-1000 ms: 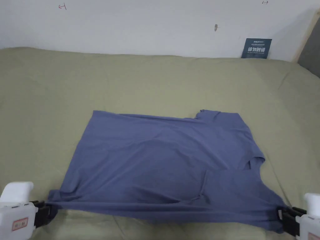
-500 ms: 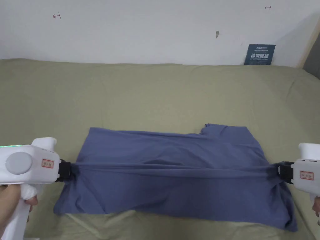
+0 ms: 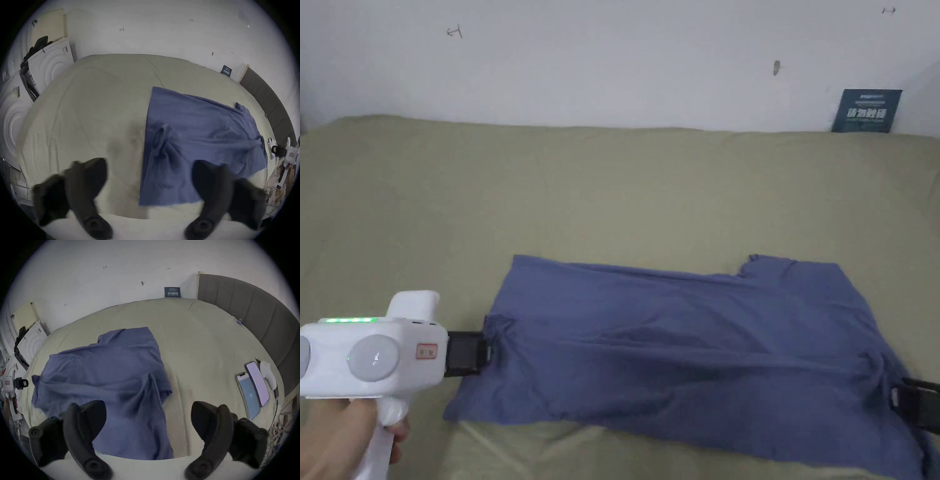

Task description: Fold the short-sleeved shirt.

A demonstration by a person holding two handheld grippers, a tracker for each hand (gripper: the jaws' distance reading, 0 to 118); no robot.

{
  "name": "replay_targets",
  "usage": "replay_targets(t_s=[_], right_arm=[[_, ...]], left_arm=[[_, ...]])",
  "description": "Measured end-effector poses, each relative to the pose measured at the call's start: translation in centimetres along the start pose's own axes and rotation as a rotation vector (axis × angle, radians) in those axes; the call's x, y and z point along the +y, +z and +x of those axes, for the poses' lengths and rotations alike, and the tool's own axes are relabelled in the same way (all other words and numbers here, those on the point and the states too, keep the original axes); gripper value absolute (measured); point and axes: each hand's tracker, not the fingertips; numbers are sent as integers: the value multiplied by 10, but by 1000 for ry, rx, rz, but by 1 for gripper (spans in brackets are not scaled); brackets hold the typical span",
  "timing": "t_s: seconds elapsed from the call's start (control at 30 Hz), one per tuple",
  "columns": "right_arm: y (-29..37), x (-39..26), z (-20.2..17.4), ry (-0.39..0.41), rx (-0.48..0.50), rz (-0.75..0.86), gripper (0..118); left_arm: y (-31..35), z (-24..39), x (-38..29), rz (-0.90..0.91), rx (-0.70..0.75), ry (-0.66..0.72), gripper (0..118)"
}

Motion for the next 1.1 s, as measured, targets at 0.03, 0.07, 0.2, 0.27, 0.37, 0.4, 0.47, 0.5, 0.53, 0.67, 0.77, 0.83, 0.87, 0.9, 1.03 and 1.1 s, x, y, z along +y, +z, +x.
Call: replay_targets(t_s=[0.03,0.07,0.2,0.27,0.37,0.4,0.47,0.5,0.53,0.67,0.77,0.83,0.87,0.9,1.03,1.1], right_arm=[[8,-1,-7,10,-5,0,51],[9,-8,-7,14,-36,6,0],[14,-15,-3,-30,-9,-7,0],[16,-16,-4,-21,-10,-8,0],[16,-19,-7,-6,-9,-4,0],[16,-19,-7,-3,-11,-2,0],[10,-18,-5,-2,-2,-15,0],[8,-18,-5,-1,-3,-17,0],[7,-18,-5,5,-4,-19,0],[-4,-18,-2,31,16,-32,50],[-26,-22,-6,57,39,-136,109],[-30,-22,-18,67,30,-103,109],[-37,-21,-19,69,25,-140,107],[-42,-22,-19,60,22,-150,109],[-41,-31,-10,10,34,-150,32],[-28,-27,-12,-38,101,-137,10]], left_arm=[[3,1,-7,1,-5,-4,57],[1,3,-14,-19,-7,-9,0],[-10,7,-29,-78,-49,4,0],[-20,16,-29,-85,11,-24,65],[-40,20,-30,-87,54,-29,118],[-47,21,-29,-101,55,-21,118],[-62,22,-29,-114,102,-12,118],[-66,18,-28,-119,107,-11,118],[-71,17,-28,-147,129,-8,118],[-55,20,-31,-127,100,-34,67],[-42,18,-26,-120,40,-31,40],[-41,21,-24,-122,-13,-16,7],[-41,23,-23,-124,19,-16,7],[-40,23,-23,-123,24,-22,7],[-37,20,-25,-117,21,14,7],[-29,22,-24,-109,21,6,7]])
